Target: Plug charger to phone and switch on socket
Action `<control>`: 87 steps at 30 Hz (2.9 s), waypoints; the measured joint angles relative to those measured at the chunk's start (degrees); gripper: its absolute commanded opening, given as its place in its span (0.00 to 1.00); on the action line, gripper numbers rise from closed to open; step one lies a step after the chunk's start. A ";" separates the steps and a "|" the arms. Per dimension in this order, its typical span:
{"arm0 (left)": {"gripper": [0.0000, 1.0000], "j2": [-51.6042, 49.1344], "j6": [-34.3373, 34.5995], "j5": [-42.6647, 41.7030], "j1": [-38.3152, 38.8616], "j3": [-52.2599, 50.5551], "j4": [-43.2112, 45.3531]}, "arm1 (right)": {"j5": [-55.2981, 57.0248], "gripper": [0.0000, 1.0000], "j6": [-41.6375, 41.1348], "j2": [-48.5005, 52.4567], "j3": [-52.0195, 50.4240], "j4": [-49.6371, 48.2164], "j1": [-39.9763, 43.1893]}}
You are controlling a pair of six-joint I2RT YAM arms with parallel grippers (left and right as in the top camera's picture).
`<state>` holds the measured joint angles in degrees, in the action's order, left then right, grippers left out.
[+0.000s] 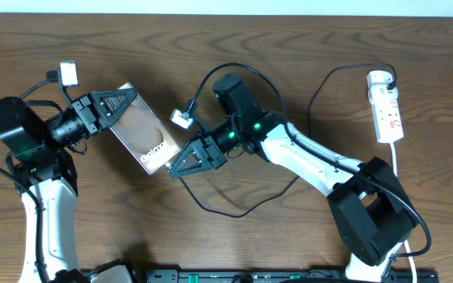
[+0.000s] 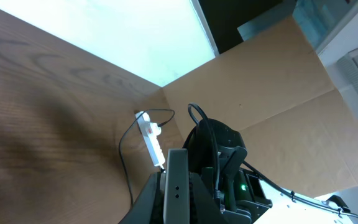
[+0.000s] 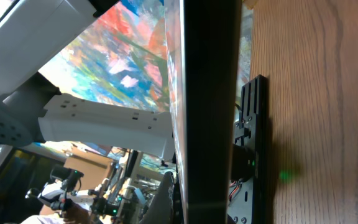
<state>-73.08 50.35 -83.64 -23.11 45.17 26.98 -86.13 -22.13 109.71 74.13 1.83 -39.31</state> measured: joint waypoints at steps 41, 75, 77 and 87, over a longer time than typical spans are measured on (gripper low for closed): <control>0.07 0.00 -5.46 1.68 -0.02 0.57 0.24 | 2.19 0.01 -9.31 0.48 -0.92 -9.68 0.74; 0.07 -0.35 -7.10 -0.87 -5.75 -0.52 -0.63 | 5.05 0.01 -9.31 0.28 0.39 -11.30 1.57; 0.07 -0.35 -7.10 -0.87 -7.39 -0.52 -0.61 | 5.03 0.01 -9.31 0.28 0.39 -11.28 1.57; 0.07 -0.35 -4.94 -0.85 -15.69 -0.52 -0.63 | 6.88 0.01 -7.98 0.28 0.52 -5.29 1.60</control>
<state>-73.43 45.41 -84.49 -38.81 44.64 26.35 -79.24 -30.11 110.00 74.65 -3.46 -37.71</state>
